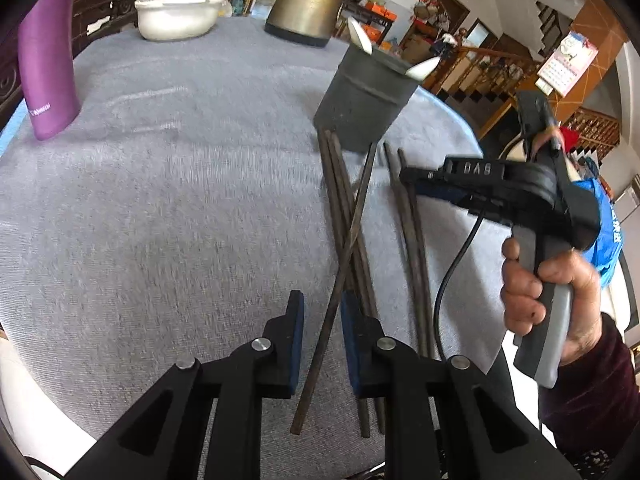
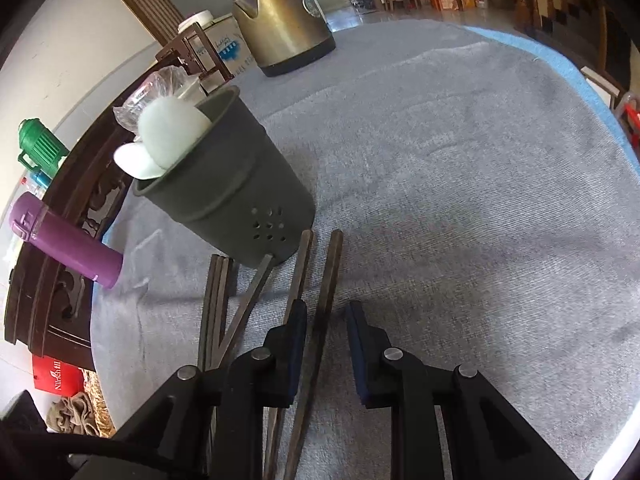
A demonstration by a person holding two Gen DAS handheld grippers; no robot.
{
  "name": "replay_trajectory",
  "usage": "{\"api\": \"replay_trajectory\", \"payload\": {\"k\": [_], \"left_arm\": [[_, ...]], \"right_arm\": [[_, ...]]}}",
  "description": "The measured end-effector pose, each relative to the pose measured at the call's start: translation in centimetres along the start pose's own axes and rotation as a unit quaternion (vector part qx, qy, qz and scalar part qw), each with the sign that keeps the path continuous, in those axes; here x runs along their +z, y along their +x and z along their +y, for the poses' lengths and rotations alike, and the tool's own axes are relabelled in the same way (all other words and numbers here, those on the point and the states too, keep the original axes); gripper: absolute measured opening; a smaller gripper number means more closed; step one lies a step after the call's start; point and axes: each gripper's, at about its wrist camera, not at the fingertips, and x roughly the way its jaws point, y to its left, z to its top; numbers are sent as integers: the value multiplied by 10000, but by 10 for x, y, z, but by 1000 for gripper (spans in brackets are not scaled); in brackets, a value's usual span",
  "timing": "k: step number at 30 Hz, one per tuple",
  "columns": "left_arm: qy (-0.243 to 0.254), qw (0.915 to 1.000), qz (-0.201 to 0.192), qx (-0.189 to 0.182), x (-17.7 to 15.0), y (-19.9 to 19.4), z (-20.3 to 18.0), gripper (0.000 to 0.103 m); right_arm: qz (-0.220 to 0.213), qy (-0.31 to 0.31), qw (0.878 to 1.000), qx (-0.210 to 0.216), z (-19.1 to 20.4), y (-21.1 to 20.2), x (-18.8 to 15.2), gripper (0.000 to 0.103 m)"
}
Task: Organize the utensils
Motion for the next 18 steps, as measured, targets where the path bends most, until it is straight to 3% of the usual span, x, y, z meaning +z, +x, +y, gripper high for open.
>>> {"api": "replay_trajectory", "payload": {"k": [4,7,12,14,16,18], "left_arm": [[-39,9999,117,-15,-4,1,5,19],[23,9998,165,-125,-4,2,0,12],[353,9986,120,-363,4,-4,-12,12],[464,9981,40,-399,14,-9,-17,12],[595,9975,-1,-369,27,-11,-22,14],[696,9967,2,-419,37,-9,-29,27]], "right_arm": [[65,-47,9999,-95,0,2,-1,19],[69,-29,9998,-170,-4,0,-3,15],[79,-56,9989,-451,-14,-6,-2,15],[111,-17,9992,-384,-19,-6,-2,13],[120,38,9995,-305,-22,-6,-2,13],[119,45,9996,-238,-24,-6,-2,13]]}}
